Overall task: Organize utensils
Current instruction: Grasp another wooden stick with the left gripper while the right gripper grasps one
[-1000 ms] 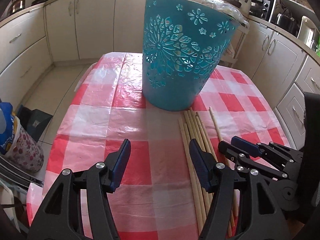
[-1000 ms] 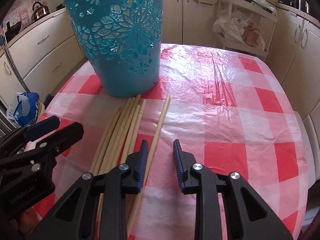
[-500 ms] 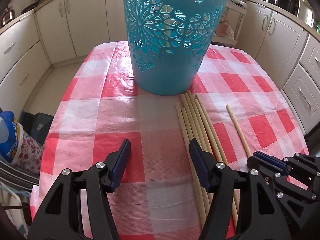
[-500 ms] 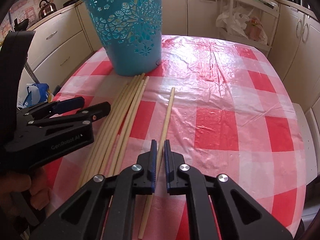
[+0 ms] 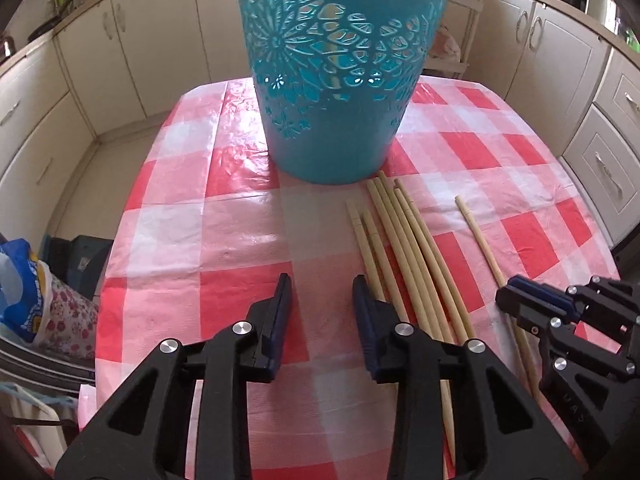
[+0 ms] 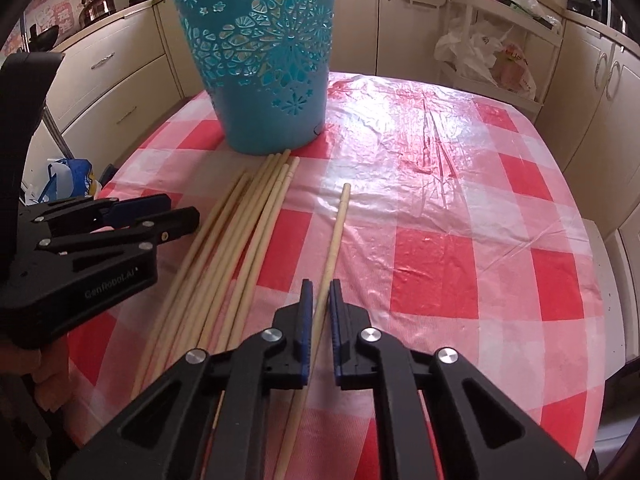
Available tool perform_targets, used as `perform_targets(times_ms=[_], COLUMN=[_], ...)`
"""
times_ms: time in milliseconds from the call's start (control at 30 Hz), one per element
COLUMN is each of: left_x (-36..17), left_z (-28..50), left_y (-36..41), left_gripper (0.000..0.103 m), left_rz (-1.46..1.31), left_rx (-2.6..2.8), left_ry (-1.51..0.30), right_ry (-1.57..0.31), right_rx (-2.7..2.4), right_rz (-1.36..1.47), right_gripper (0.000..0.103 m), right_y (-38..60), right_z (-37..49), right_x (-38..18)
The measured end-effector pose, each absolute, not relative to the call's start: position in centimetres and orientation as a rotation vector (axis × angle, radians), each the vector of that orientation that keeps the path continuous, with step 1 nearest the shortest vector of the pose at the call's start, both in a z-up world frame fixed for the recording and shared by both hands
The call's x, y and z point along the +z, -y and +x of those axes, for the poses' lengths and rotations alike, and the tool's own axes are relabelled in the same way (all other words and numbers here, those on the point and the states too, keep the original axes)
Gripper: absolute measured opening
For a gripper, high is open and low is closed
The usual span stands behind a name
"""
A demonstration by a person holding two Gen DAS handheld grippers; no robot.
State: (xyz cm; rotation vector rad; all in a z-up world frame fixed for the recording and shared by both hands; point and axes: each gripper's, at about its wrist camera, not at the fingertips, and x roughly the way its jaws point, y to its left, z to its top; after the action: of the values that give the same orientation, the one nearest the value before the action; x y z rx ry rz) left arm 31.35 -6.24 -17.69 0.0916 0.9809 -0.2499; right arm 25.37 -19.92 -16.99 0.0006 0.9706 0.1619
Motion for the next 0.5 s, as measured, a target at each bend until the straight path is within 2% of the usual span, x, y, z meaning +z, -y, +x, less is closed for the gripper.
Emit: perform_targets(times_ms=[133, 300, 467, 500], left_x=[-17.6, -16.8, -17.8, -17.9], left_z=[31.6, 31.4, 31.5, 31.4], left_y=[5.6, 6.4, 7.9, 8.0], left_gripper=[0.031, 0.031, 0.031, 0.028], left_rz=[0.046, -0.008, 0.092, 0.108], left_rx=[-0.268, -0.307, -0.264, -0.263], left_ry=[-1.004, -0.982, -0.979, -0.975], right_ry=[-0.973, -0.953, -0.96, -0.957], right_rx=[0.163, 0.15, 0.143, 0.14], right_rz=[0.02, 0.039, 0.011, 0.001], right_gripper=[0.01, 0.02, 0.021, 0.02], right_y=[20.2, 20.6, 20.3, 20.2], right_z=[25.6, 26.6, 27.1, 26.9], right_x=[-16.8, -16.5, -17.2, -17.2])
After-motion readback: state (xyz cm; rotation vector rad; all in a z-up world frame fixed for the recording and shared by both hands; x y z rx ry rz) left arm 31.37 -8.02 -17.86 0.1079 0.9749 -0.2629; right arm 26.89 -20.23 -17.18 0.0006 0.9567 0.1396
